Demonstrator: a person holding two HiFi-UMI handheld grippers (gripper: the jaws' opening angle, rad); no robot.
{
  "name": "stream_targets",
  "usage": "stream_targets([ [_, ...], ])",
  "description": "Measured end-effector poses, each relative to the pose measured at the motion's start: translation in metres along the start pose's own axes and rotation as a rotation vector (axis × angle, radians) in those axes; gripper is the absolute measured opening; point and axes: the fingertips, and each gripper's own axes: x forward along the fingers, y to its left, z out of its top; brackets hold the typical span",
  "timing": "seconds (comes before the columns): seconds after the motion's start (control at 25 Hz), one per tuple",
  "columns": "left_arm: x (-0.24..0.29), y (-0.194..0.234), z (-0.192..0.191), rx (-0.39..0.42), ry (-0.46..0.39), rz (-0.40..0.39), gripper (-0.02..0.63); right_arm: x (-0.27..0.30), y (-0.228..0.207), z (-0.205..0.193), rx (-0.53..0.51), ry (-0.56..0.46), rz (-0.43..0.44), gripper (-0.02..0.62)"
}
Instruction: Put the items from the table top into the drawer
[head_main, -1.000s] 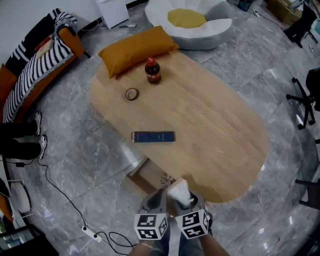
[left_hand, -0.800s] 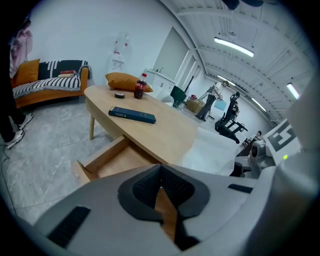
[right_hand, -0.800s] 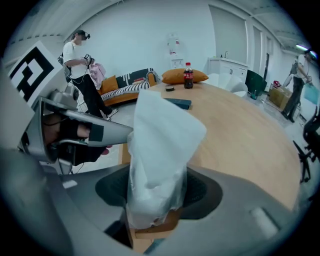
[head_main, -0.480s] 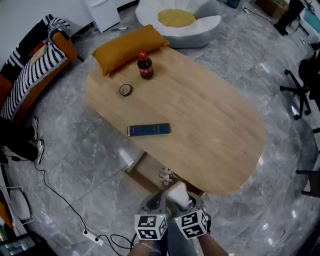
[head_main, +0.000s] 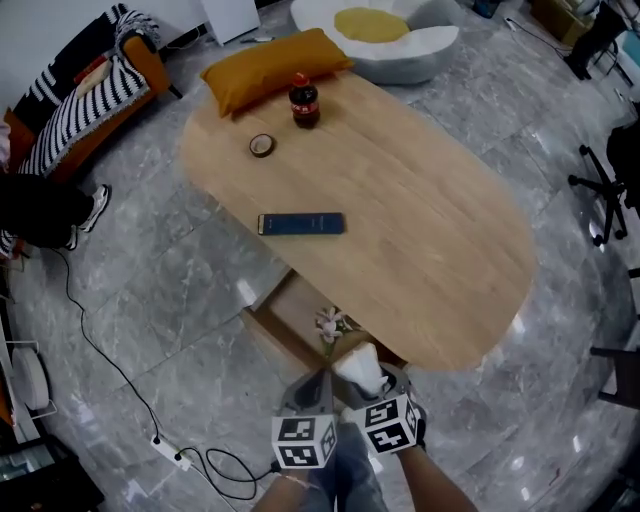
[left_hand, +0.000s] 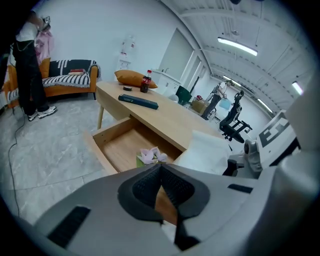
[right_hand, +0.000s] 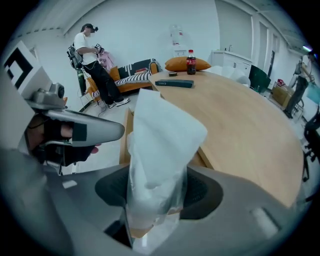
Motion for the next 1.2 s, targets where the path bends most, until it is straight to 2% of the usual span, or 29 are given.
stream_targets([
  [0.24, 0.008, 0.005, -0.003, 0.007, 0.001, 0.001, 0.009, 0.024, -0.003, -0.008, -0.026, 0.026, 0.026, 0.245],
  [0.4, 0.013, 0.013, -0.004, 0.004, -0.005, 0.007, 0.009, 0.035, -0.009, -0.009, 0.014, 0.024, 0.01, 0.249],
  [0.56, 0.02, 0.014, -0.009, -0.005, 0.002, 0.001, 0.009, 0.045, -0.002, -0.014, -0.023, 0.046, 0.028, 0.25],
  [0.68, 0.021, 0.017, -0.008, -0.006, 0.004, 0.003, 0.009, 0.055, 0.002, -0.015, -0.005, 0.058, 0.043, 0.253],
  [0.88, 0.025, 0.013, -0.011, 0.005, 0.019, -0.013, 0.009, 0.063, -0.005, -0.017, -0.022, 0.101, 0.003, 0.256],
  [1.2, 0.029, 0.031, -0.002, 0.003, 0.034, 0.013, 0.009, 0.073, -0.006, -0.022, -0.019, 0.183, -0.039, 0.279],
])
